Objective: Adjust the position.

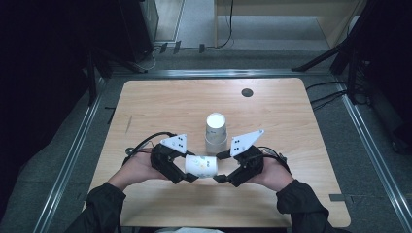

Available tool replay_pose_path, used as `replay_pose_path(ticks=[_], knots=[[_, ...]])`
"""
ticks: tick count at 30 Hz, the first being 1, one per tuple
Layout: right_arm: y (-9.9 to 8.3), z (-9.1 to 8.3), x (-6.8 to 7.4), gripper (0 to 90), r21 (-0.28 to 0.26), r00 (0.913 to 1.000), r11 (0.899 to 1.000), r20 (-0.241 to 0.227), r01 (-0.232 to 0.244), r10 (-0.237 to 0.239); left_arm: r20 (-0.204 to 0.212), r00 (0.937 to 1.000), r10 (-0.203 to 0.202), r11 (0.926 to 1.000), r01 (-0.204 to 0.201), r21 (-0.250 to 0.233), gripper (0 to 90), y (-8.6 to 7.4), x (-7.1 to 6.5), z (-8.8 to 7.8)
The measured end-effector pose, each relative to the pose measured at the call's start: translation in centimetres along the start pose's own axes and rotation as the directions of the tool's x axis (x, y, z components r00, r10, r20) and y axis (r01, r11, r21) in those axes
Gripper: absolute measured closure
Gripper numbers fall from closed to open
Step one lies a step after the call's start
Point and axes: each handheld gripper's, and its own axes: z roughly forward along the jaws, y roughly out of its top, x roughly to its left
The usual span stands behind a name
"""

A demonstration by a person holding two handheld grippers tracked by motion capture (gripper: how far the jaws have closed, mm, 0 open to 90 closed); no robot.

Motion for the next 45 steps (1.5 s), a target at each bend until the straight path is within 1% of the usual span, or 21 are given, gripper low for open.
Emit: replay_pose_path(ticks=[2,3,4,8,10,12,13,16,17,20,23,24,25,29,31,32,35,39,41,42,45], knots=[[-0.2,0.3,0.1,26.7,0.015,1.0000,1.000,0.004,0.008,-0.009,-0.006,0.9999,0.010,0.9996,-0.010,0.028,25.1,0.2,-0.1,0.4],[-0.2,0.4,0.2,26.7,0.022,1.0000,1.000,-0.001,0.004,-0.004,-0.005,0.9999,0.013,0.9995,-0.013,0.030,25.2,0.3,-0.1,0.5],[-0.3,0.5,0.2,26.7,0.029,1.0000,1.000,-0.002,0.004,-0.004,-0.009,0.9997,0.022,0.9988,-0.022,0.043,25.2,0.4,-0.1,0.6],[-0.3,1.0,0.3,27.3,0.039,0.9999,0.999,-0.006,0.012,-0.012,-0.033,0.9987,0.039,0.9957,-0.036,0.086,25.2,0.6,-0.3,1.2],[-0.4,1.2,0.3,27.4,0.047,0.9999,0.999,-0.010,0.012,-0.012,-0.047,0.9973,0.056,0.9925,-0.051,0.111,25.2,0.7,-0.5,1.5],[-0.4,1.5,0.2,27.6,0.059,0.9998,0.998,-0.012,0.014,-0.014,-0.065,0.9951,0.074,0.9878,-0.064,0.142,25.1,0.7,-0.7,1.8],[-0.4,1.7,0.2,27.8,0.068,0.9998,0.998,-0.013,0.013,-0.012,-0.065,0.9948,0.079,0.9857,-0.068,0.154,25.1,0.7,-0.8,1.9],[-0.5,2.4,0.2,28.3,0.099,0.9996,0.995,-0.014,0.027,-0.026,-0.051,0.9951,0.085,0.9825,-0.075,0.171,25.1,0.8,-0.9,2.2],[-0.6,2.6,0.2,28.4,0.107,0.9995,0.994,-0.018,0.029,-0.027,-0.051,0.9954,0.081,0.9823,-0.071,0.173,25.1,0.8,-0.9,2.4],[-0.5,3.2,0.3,28.8,0.124,0.9992,0.992,-0.020,0.037,-0.035,-0.056,0.9949,0.084,0.9783,-0.072,0.194,25.2,0.9,-1.0,2.7],[-0.5,3.7,0.3,29.0,0.135,0.9989,0.990,-0.026,0.043,-0.039,-0.063,0.9932,0.098,0.9739,-0.083,0.211,25.1,1.0,-1.3,3.1],[-0.6,3.8,0.2,29.1,0.140,0.9986,0.989,-0.026,0.049,-0.046,-0.068,0.9917,0.109,0.9709,-0.092,0.221,25.1,1.0,-1.4,3.3],[-0.6,3.9,0.2,29.1,0.150,0.9988,0.988,-0.026,0.044,-0.041,-0.072,0.9909,0.114,0.9693,-0.095,0.227,24.9,1.0,-1.5,3.4],[-0.7,4.5,0.2,30.2,0.165,0.9983,0.985,-0.037,0.051,-0.045,-0.070,0.9894,0.127,0.9659,-0.107,0.236,24.9,1.1,-1.7,3.8],[-0.7,4.6,0.3,32.4,0.165,0.9983,0.985,-0.045,0.045,-0.038,-0.063,0.9901,0.125,0.9658,-0.107,0.236,24.8,1.2,-1.7,3.9],[-0.7,4.7,0.3,32.8,0.164,0.9977,0.985,-0.056,0.046,-0.038,-0.059,0.9906,0.123,0.9658,-0.106,0.237,24.7,1.2,-1.7,3.9],[-0.7,4.7,0.4,33.8,0.168,0.9973,0.984,-0.058,0.054,-0.045,-0.053,0.9902,0.129,0.9652,-0.113,0.236,24.4,1.2,-1.7,3.9],[-0.6,4.4,0.4,34.3,0.160,0.9969,0.985,-0.060,0.059,-0.050,-0.048,0.9919,0.117,0.9715,-0.105,0.213,23.3,1.1,-1.6,3.7],[-0.5,4.3,0.4,34.3,0.153,0.9970,0.986,-0.056,0.062,-0.054,-0.053,0.9921,0.113,0.9767,-0.102,0.189,22.4,1.0,-1.5,3.5],[-0.5,4.1,0.4,34.3,0.149,0.9972,0.987,-0.050,0.063,-0.056,-0.053,0.9932,0.103,0.9798,-0.092,0.177,21.5,1.0,-1.5,3.3],[-0.4,3.7,0.3,34.3,0.137,0.9975,0.989,-0.043,0.061,-0.056,-0.055,0.9948,0.086,0.9858,-0.077,0.149,16.1,1.0,-1.2,2.8]])
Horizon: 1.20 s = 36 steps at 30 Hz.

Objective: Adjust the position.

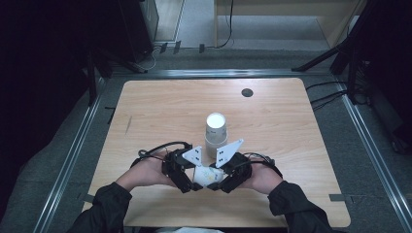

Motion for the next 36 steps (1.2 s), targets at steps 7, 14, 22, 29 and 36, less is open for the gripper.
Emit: replay_pose_path(ticks=[7,14,22,29,36], knots=[[-0.2,-1.1,-0.3,34.3,-0.047,0.9998,0.999,0.016,-0.010,0.010,-0.005,0.9993,-0.038,0.9965,0.038,-0.074,12.3,-0.1,0.4,-0.9],[-0.4,-2.6,-0.7,34.2,-0.116,0.9994,0.993,0.020,-0.024,0.027,0.013,0.9976,-0.069,0.9860,0.070,-0.151,12.2,-0.5,0.8,-1.8],[-0.6,-4.2,-0.9,34.2,-0.211,0.9989,0.977,0.008,-0.043,0.046,0.065,0.9909,-0.118,0.9633,0.130,-0.235,12.2,-0.9,1.2,-2.5],[-0.6,-4.5,-1.0,34.1,-0.238,0.9985,0.970,-0.015,-0.055,0.053,0.078,0.9873,-0.139,0.9377,0.156,-0.310,12.5,-0.9,1.0,-2.9],[-0.3,-4.0,-1.0,34.1,-0.247,0.9980,0.968,-0.050,-0.049,0.038,0.116,0.9805,-0.159,0.8942,0.192,-0.404,14.8,-0.9,0.7,-3.4]])
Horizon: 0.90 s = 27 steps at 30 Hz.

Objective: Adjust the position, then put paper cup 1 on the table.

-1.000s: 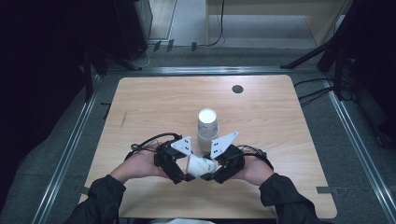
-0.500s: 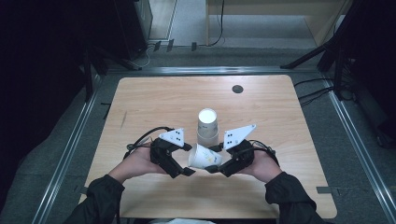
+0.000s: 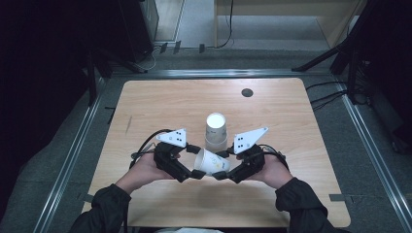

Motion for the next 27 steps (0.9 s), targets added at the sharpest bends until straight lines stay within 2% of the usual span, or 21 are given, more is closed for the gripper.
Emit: replay_pose_path(ticks=[2,5,10,12,16,19,22,23,27], knots=[[0.2,0.2,0.0,34.1,-0.008,0.9999,1.000,-0.012,0.002,-0.002,0.015,0.9999,-0.008,1.0000,0.008,-0.005,15.4,-0.1,0.0,0.0],[0.5,0.4,-0.1,34.1,-0.028,0.9993,1.000,-0.037,-0.002,0.001,0.006,1.0000,-0.001,0.9999,0.001,-0.017,20.9,-0.4,-0.2,-0.2],[0.8,0.7,-0.3,34.4,-0.027,0.9987,1.000,-0.052,-0.004,0.003,-0.010,0.9998,-0.015,0.9991,0.014,-0.041,23.7,-0.6,-0.3,-0.7],[0.9,0.9,-0.4,34.6,-0.028,0.9985,1.000,-0.055,0.004,-0.005,-0.020,0.9997,-0.014,0.9994,0.013,-0.033,24.9,-0.6,-0.4,-0.9],[1.0,1.3,-0.6,33.3,-0.009,0.9980,1.000,-0.062,-0.013,0.012,-0.047,0.9988,-0.011,0.9998,0.010,-0.019,25.6,-0.7,-0.6,-1.0],[1.0,1.7,-0.7,27.0,0.011,0.9982,0.999,-0.051,-0.030,0.030,-0.067,0.9978,-0.006,1.0000,0.006,-0.007,25.6,-0.8,-0.6,-1.3],[1.1,2.1,-0.7,26.4,0.043,0.9983,0.998,-0.043,-0.038,0.040,-0.101,0.9948,0.008,0.9994,-0.004,0.034,25.7,-0.8,-0.5,-1.5],[1.1,2.3,-0.7,26.3,0.056,0.9987,0.998,-0.036,-0.033,0.035,-0.105,0.9945,0.003,0.9983,0.003,0.057,25.6,-0.7,-0.5,-1.5],[0.8,3.2,-0.6,26.3,0.113,0.9999,0.994,-0.010,-0.008,0.009,-0.133,0.9907,0.028,0.9913,-0.010,0.132,25.6,-0.5,-0.6,-0.9]])
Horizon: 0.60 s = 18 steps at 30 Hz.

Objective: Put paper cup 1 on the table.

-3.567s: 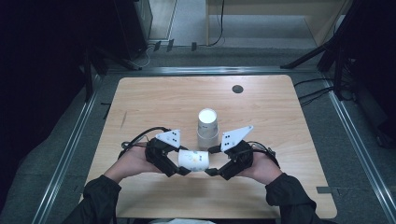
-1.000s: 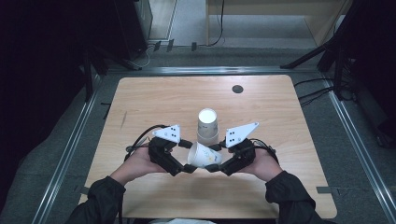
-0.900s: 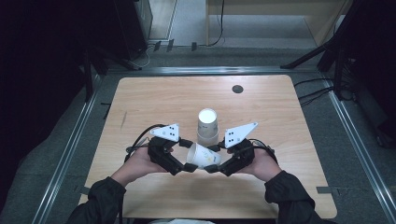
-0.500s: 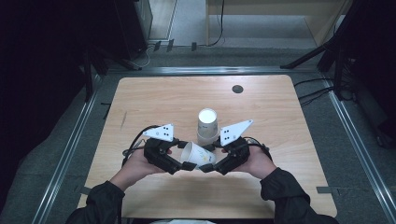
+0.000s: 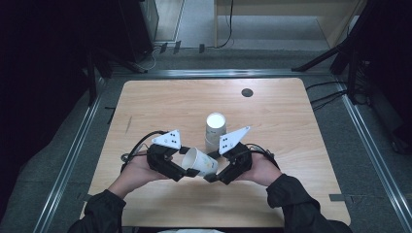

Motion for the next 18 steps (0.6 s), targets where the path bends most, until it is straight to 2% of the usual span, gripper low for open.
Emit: replay_pose_path(ticks=[4,9,18], knots=[[-0.2,0.5,0.1,27.8,0.024,0.9999,1.000,0.014,0.008,-0.009,0.007,0.9997,0.024,0.9976,-0.024,0.065,25.6,0.1,-0.3,0.8],[-0.3,1.6,0.4,28.7,0.070,0.9988,0.997,0.022,0.043,-0.044,0.001,0.9978,0.066,0.9873,-0.066,0.144,25.6,0.4,-0.8,1.6],[-0.5,2.8,0.9,32.5,0.102,0.9986,0.994,0.012,0.050,-0.051,0.015,0.9957,0.091,0.9771,-0.093,0.191,25.6,0.6,-1.1,2.4]])
